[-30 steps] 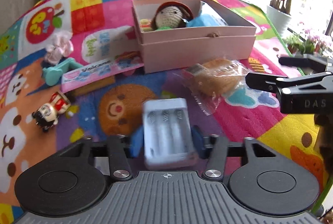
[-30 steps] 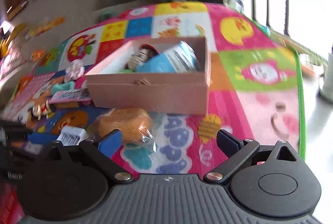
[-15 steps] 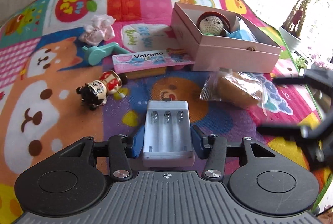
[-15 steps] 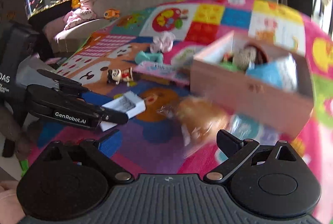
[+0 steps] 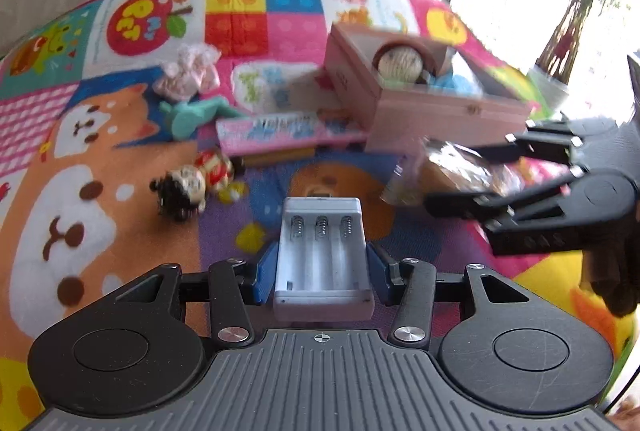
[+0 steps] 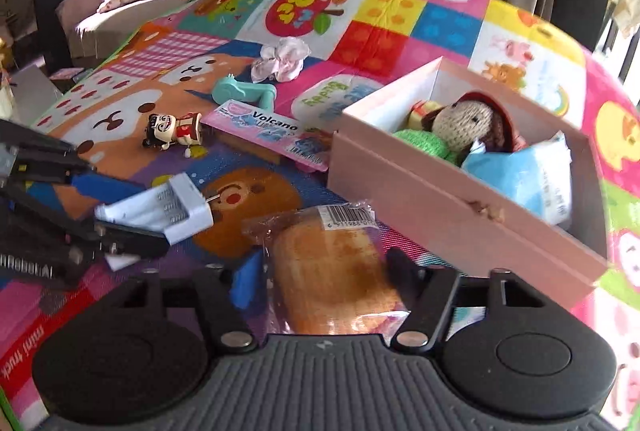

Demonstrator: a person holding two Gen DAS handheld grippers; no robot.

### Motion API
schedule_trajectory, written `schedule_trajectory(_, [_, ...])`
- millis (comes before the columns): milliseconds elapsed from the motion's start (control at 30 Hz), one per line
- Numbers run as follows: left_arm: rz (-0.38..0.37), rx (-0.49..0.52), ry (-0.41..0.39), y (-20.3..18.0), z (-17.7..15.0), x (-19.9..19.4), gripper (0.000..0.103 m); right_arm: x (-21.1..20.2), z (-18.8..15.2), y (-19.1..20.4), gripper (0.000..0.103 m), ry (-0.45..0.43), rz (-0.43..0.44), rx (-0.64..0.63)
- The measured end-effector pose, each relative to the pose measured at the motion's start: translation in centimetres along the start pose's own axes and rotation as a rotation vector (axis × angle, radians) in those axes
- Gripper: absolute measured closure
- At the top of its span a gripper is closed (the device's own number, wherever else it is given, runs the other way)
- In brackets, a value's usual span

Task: Organize objects
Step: 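Grasp the bagged bread roll with the right tool while the left tool carries the charger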

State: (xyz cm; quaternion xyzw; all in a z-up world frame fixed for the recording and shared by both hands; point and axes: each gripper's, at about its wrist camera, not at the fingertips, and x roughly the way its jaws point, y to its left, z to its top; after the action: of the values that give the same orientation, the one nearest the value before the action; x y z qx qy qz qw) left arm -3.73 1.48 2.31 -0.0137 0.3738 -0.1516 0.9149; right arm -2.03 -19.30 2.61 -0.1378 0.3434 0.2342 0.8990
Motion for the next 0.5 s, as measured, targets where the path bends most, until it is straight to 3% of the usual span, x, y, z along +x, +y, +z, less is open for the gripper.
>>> schedule_trajectory(100, [-0.062,-0.017,-0.059,0.0,2.4,-0.4,0.05,-3.3,0.0,-1.6,0.042,-0.058,0.009,0.064])
schedule_trajectory(267, [-0.117,0.051,-0.172,-2.7,8.7,1.2,0.05,-8.4,0.9,-6.7,0.042,-0.167,-0.03,0.254])
schedule_trajectory(400, [-0.159,-0.049,-0.245,-4.3,12.7,5.4,0.05,-10.2,1.3,-9.5,0.042,-0.237,-0.119,0.335])
schedule_trajectory(500, [-0.128,-0.093,-0.263,-5.4,13.5,9.2,0.05,-10.4,1.4,-10.3,0.042,-0.256,-0.159,0.359])
